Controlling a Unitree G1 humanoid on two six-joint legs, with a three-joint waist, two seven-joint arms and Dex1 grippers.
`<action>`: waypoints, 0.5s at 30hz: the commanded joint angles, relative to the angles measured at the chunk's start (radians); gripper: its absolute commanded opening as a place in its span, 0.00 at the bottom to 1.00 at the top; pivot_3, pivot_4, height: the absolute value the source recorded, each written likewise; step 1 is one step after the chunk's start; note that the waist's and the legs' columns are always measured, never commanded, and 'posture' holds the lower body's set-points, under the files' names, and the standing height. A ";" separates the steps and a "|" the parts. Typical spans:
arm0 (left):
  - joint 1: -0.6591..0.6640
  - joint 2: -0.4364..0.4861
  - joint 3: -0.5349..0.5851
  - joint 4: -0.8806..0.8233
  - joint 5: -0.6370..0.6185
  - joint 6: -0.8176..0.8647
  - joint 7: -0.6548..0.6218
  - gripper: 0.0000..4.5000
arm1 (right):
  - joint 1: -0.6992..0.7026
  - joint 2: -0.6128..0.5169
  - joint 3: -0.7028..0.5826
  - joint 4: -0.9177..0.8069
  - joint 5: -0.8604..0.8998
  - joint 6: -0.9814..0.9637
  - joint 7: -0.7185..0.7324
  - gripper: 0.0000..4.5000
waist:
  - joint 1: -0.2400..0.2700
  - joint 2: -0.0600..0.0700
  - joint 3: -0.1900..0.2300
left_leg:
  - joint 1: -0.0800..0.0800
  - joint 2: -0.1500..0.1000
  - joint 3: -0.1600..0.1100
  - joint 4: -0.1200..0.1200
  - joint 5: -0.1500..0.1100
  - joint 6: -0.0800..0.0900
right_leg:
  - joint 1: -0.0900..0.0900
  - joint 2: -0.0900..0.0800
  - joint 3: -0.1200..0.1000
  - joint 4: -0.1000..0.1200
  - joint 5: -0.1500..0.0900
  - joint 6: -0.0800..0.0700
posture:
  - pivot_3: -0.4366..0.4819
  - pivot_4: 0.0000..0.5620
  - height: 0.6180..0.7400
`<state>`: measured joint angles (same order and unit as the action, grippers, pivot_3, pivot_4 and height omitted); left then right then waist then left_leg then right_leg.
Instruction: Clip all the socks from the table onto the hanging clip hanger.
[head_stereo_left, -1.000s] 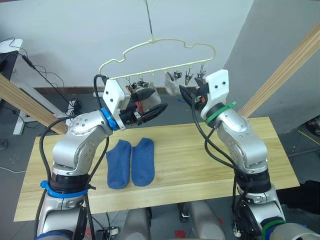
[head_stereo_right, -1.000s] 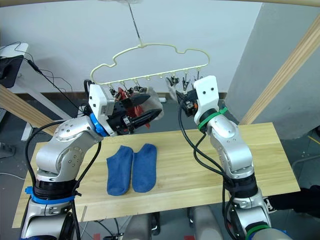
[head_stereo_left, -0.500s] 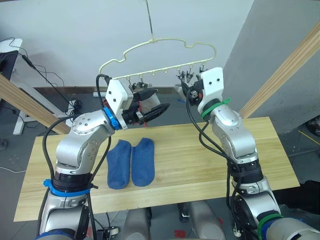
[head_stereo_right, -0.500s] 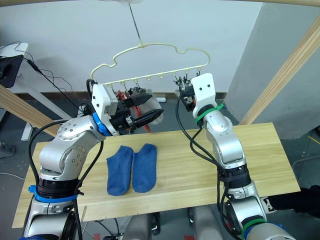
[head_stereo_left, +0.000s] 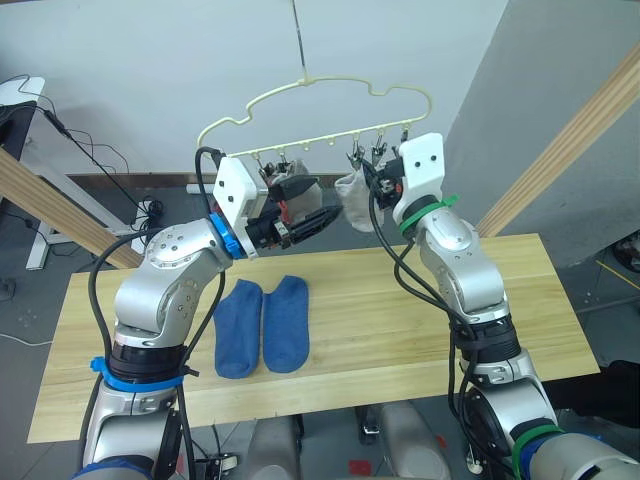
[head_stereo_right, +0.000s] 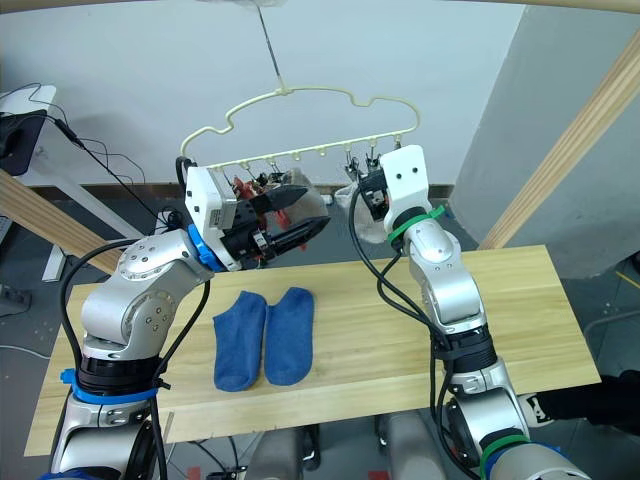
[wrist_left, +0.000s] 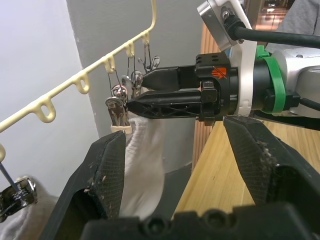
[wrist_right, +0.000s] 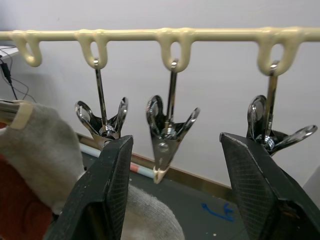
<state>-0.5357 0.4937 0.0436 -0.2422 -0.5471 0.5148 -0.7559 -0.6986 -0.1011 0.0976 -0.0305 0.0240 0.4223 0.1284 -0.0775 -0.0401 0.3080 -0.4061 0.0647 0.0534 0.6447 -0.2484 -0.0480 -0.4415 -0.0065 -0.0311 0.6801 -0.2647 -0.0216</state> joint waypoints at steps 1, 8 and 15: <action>-0.014 -0.004 0.008 -0.022 -0.012 -0.014 -0.008 0.77 | -0.028 -0.003 -0.014 -0.001 -0.017 -0.037 -0.010 0.64 | 0.000 0.000 0.000 | 0.000 0.000 0.000 0.000 0.000 0.000 | 0.000 0.000 0.000 0.000 0.000 0.000 | 0.34 0.53 1.00; -0.013 -0.009 0.004 -0.023 -0.006 -0.017 -0.007 0.77 | -0.057 0.001 -0.010 0.058 -0.042 -0.076 -0.019 0.64 | -0.001 0.000 0.000 | 0.000 0.000 0.000 0.000 0.000 0.000 | 0.000 0.000 0.000 0.000 0.000 0.000 | 0.34 0.53 1.00; -0.011 -0.010 0.002 -0.023 -0.002 -0.020 -0.006 0.77 | -0.082 0.022 -0.009 0.096 -0.040 -0.091 -0.016 0.64 | -0.001 0.000 0.000 | 0.000 0.000 0.000 0.000 0.000 0.000 | 0.000 0.000 0.000 0.000 0.000 0.000 | 0.34 0.53 1.00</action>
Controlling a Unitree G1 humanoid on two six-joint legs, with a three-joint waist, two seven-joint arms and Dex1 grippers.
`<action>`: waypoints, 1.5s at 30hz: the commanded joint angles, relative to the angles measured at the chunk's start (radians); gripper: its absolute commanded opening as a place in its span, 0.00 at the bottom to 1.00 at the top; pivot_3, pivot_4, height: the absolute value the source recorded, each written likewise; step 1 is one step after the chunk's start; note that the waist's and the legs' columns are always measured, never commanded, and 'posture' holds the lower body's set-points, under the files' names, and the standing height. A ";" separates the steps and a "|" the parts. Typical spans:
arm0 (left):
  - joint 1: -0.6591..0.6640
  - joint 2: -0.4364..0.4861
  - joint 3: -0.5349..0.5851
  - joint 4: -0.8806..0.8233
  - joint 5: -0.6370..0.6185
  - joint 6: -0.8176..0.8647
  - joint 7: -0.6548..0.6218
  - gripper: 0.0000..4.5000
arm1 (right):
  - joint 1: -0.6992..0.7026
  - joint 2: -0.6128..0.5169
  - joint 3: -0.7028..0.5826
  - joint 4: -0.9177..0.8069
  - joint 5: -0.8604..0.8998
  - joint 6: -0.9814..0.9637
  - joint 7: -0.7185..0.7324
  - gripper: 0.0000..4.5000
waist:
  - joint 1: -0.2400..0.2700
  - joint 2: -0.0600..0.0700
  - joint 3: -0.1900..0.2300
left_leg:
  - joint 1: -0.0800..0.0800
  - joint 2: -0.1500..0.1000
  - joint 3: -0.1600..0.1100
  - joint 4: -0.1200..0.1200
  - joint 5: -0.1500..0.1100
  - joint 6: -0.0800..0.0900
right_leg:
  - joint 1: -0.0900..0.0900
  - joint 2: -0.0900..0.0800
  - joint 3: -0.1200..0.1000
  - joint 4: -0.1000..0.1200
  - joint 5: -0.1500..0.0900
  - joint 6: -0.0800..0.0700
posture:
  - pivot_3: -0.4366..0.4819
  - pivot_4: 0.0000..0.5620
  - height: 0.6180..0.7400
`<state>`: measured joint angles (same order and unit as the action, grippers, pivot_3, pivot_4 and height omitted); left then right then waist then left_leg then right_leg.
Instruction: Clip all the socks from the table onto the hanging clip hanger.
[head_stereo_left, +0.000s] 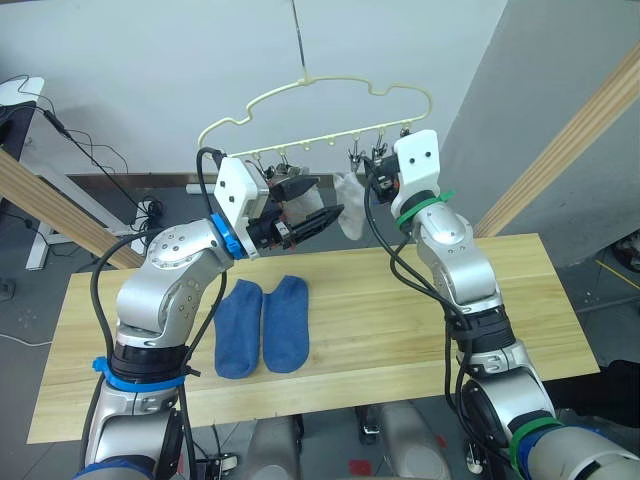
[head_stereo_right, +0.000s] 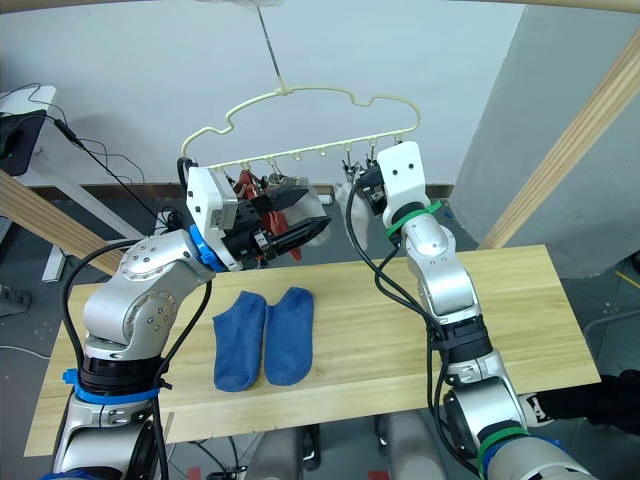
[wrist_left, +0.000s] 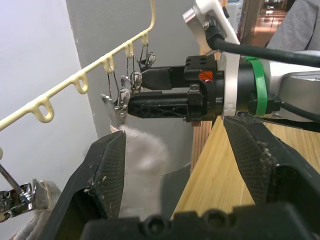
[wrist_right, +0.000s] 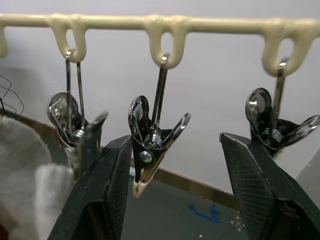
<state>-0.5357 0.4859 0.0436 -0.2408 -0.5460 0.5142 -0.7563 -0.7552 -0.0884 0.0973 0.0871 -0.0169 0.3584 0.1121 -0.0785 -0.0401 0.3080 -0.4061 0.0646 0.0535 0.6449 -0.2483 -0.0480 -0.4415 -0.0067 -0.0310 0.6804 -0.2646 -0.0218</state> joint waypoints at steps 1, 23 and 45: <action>-0.013 -0.003 0.003 -0.024 -0.004 -0.018 -0.005 0.77 | -0.029 0.013 -0.007 -0.019 0.003 -0.027 0.003 0.64 | 0.000 0.000 0.000 | 0.000 0.000 0.000 0.000 0.000 0.000 | 0.000 0.000 0.000 0.000 0.000 0.000 | 0.34 0.53 1.00; -0.027 -0.025 0.017 -0.024 -0.027 0.013 0.024 0.77 | -0.058 0.074 -0.022 -0.035 0.029 0.033 0.023 0.64 | -0.001 0.000 0.000 | 0.000 0.000 0.000 0.000 0.000 0.000 | 0.000 0.000 0.000 0.000 0.000 0.000 | 0.34 0.53 1.00; -0.016 -0.029 0.002 -0.029 -0.019 0.011 0.021 0.77 | -0.012 0.141 -0.064 -0.117 0.037 0.105 -0.109 0.45 | -0.001 0.000 0.000 | 0.000 0.000 0.000 0.000 0.000 0.000 | 0.000 0.000 0.000 0.001 0.000 0.000 | 0.33 0.53 1.00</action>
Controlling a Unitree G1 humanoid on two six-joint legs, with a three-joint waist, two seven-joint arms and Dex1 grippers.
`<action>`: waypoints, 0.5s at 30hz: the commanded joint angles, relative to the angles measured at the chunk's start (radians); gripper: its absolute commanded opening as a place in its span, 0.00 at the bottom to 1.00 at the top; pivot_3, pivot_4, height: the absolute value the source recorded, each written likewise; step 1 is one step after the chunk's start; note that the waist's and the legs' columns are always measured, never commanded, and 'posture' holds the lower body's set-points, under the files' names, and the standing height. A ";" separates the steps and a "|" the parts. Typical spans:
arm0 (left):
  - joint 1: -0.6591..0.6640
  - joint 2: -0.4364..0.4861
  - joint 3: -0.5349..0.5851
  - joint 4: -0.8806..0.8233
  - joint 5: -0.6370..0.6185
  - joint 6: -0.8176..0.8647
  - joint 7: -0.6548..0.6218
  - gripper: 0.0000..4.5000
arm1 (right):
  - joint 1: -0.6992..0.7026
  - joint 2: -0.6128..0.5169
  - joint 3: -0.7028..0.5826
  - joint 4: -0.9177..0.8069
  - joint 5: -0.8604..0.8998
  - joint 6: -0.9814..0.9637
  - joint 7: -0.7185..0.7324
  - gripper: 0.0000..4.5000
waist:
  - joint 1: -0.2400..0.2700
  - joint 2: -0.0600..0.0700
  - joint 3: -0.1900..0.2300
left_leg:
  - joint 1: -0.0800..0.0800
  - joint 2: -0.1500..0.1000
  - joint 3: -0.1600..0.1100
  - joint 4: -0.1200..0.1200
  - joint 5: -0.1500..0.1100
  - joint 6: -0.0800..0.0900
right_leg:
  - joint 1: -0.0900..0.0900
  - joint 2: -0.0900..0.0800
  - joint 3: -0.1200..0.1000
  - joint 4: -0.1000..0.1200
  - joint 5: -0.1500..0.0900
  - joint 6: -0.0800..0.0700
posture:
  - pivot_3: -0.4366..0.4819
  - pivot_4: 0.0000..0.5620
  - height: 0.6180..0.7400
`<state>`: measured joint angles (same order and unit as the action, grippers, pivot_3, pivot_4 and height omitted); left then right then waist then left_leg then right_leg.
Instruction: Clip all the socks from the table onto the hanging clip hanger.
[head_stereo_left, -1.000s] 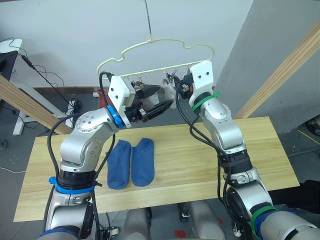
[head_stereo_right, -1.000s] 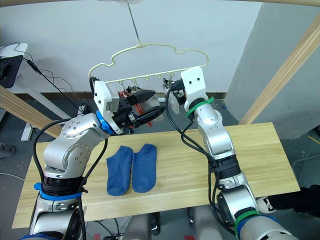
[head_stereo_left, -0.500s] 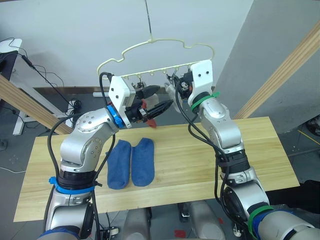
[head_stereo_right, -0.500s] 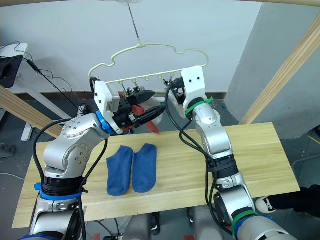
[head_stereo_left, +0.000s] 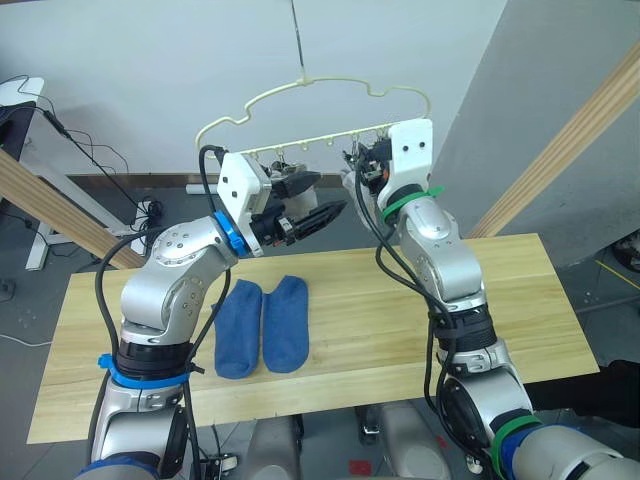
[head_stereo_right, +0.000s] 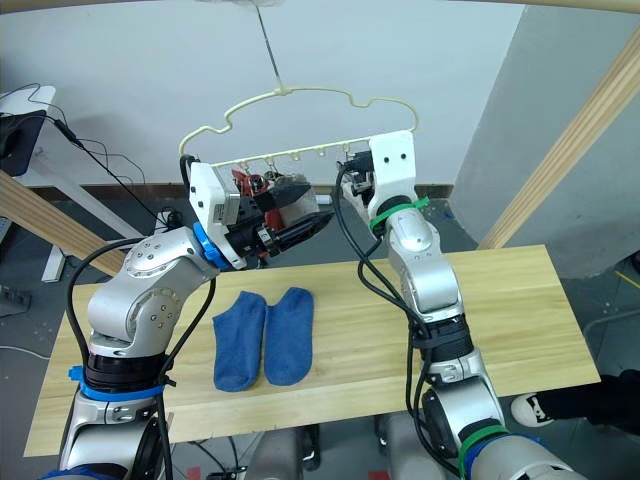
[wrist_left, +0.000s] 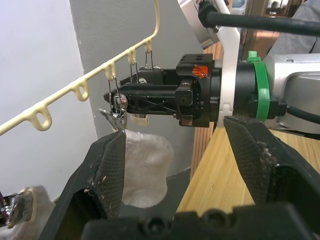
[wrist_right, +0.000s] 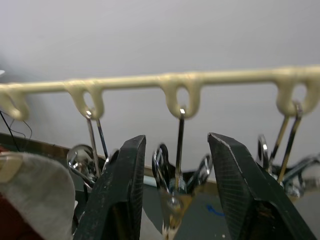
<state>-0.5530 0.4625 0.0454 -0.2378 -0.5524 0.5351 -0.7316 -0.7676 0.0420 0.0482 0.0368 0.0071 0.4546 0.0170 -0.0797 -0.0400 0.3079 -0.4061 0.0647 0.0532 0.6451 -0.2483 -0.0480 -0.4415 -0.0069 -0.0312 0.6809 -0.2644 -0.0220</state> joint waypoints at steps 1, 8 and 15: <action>0.001 -0.006 0.000 -0.032 -0.013 -0.009 -0.004 0.77 | 0.002 0.014 -0.017 -0.070 0.015 0.014 -0.016 0.45 | 0.000 0.000 0.000 | 0.000 0.000 0.000 0.000 0.000 0.000 | 0.000 0.000 0.000 0.000 0.000 0.000 | 0.33 0.53 1.00; -0.002 -0.008 0.001 -0.027 -0.011 -0.011 -0.010 0.77 | 0.000 0.018 -0.012 -0.074 0.025 0.016 -0.007 0.45 | -0.001 0.000 0.000 | 0.000 0.000 0.000 0.000 0.000 0.000 | 0.000 0.000 0.000 0.000 0.000 0.000 | 0.33 0.52 1.00; -0.019 -0.029 0.030 -0.026 -0.050 0.008 0.011 0.77 | -0.001 0.028 -0.008 -0.078 0.030 0.024 0.000 0.45 | -0.001 0.000 0.000 | 0.000 0.000 0.000 0.000 0.000 0.000 | 0.000 0.000 0.000 0.000 0.000 0.000 | 0.33 0.52 1.00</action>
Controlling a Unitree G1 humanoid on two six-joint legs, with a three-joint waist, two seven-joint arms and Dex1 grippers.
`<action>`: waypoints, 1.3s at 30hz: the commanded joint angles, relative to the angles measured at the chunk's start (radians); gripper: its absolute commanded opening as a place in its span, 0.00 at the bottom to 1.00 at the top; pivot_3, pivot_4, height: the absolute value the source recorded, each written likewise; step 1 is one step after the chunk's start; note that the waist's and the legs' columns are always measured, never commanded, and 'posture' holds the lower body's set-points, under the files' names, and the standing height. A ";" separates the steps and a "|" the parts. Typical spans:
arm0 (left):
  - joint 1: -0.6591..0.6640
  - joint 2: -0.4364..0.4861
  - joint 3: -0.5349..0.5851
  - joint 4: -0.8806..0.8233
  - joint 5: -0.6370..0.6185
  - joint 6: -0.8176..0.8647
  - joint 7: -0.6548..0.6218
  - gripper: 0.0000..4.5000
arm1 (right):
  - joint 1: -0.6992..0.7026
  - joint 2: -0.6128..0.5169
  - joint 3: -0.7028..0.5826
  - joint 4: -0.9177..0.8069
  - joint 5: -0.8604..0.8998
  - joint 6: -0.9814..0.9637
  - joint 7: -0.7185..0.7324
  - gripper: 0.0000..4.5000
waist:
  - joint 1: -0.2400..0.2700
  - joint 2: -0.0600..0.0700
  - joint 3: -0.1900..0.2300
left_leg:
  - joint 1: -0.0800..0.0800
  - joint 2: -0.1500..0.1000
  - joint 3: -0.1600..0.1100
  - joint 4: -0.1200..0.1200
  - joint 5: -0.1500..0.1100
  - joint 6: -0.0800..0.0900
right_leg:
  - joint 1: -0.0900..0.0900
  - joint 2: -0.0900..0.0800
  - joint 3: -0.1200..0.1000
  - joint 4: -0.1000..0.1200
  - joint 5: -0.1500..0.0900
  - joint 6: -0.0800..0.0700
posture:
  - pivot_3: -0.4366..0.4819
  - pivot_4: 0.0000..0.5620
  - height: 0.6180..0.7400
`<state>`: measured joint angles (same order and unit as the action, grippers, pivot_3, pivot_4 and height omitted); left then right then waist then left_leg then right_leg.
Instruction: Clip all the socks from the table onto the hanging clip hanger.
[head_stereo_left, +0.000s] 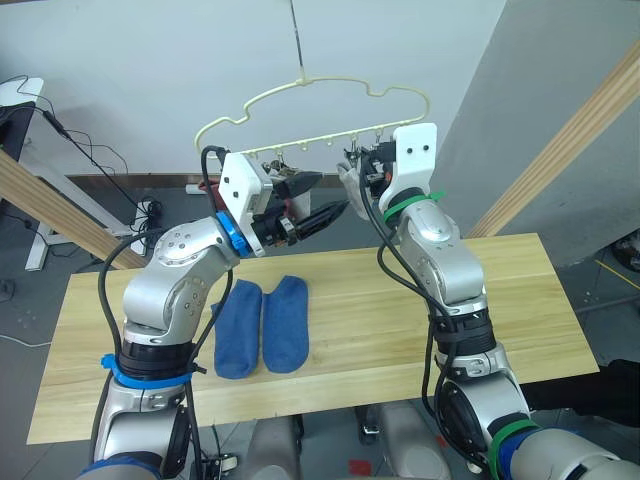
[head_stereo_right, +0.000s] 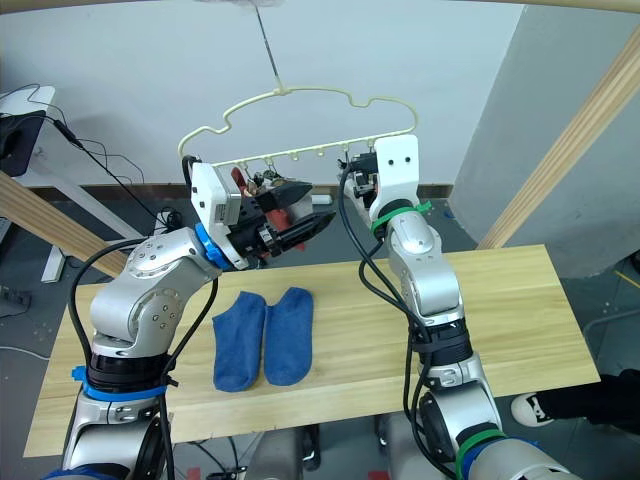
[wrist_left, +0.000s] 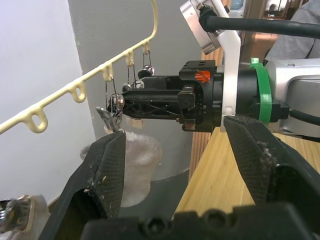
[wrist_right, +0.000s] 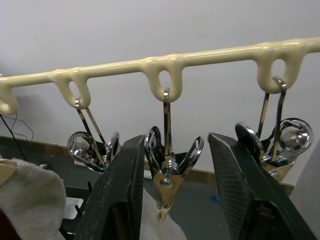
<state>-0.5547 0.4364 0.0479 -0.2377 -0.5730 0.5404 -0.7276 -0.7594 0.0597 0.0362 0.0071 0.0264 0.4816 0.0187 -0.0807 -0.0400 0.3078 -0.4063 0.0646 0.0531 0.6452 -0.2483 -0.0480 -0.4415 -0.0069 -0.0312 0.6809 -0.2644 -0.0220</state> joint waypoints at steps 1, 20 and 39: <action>-0.019 -0.002 0.028 -0.026 -0.031 0.003 0.007 0.77 | -0.009 0.012 0.004 -0.049 0.011 -0.002 -0.002 0.45 | 0.000 0.000 0.000 | 0.000 0.000 0.000 0.000 0.000 0.000 | 0.000 0.000 0.000 0.000 0.000 0.000 | 0.33 0.52 1.00; -0.013 0.008 0.016 -0.027 -0.023 -0.006 0.007 0.77 | -0.019 0.007 0.028 -0.038 0.007 -0.017 0.036 0.45 | 0.000 0.000 0.000 | 0.000 0.000 0.000 0.000 0.000 0.000 | 0.000 0.000 0.000 0.000 0.000 0.000 | 0.33 0.51 1.00; -0.005 0.014 0.012 -0.035 -0.022 -0.005 0.014 0.77 | -0.053 -0.010 0.023 0.016 0.009 -0.059 0.056 0.45 | 0.000 0.000 0.000 | 0.000 0.000 0.000 0.000 0.000 0.000 | 0.000 0.000 0.000 0.000 0.000 0.000 | 0.34 0.52 1.00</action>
<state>-0.5615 0.4429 0.0486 -0.2378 -0.5896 0.5432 -0.7114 -0.7928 0.0461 0.0597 0.0460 0.0270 0.4488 0.0672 -0.0809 -0.0399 0.3077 -0.4062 0.0646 0.0530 0.6454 -0.2483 -0.0480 -0.4414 -0.0069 -0.0314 0.6813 -0.2643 -0.0221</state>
